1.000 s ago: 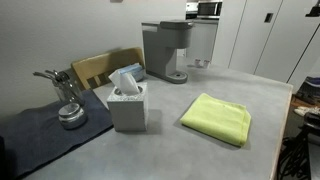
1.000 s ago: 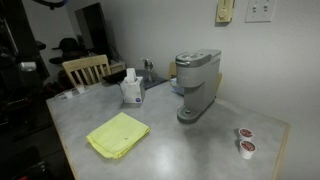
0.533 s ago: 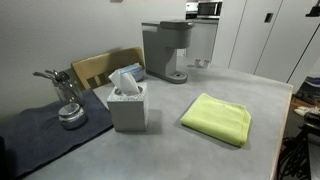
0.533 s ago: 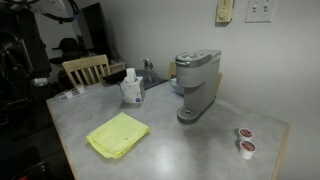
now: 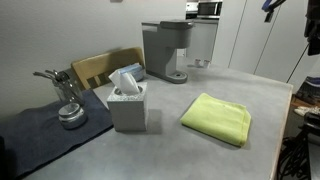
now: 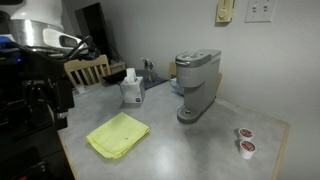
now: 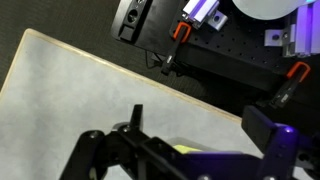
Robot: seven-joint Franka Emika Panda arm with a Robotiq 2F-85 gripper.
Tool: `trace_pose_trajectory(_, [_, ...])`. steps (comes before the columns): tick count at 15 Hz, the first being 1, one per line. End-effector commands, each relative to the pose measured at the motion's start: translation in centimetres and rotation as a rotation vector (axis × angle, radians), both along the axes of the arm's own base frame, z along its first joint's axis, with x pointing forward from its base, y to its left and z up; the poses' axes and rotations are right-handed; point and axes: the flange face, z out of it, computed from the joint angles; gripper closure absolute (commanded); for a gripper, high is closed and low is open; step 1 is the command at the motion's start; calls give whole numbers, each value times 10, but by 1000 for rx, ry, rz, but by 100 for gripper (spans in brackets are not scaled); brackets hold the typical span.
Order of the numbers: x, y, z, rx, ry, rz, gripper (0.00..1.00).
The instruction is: Unfold the yellow towel from right to left
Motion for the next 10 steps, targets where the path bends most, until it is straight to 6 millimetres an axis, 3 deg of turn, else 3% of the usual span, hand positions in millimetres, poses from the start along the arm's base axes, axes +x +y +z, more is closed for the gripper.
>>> trace_pose_trajectory(1, [1,0,-1,0,5,0,0])
trace_pose_trajectory(4, [2,-1,-2,-24,-102,-20,0])
trace_pose_trajectory(6, [8,-11,-14,12,-212,-41,0])
trace_pose_trajectory(7, [11,1,-1,5,-149,-23,0])
trace_pose_trajectory(10, [12,-7,-7,20,-194,-40,0])
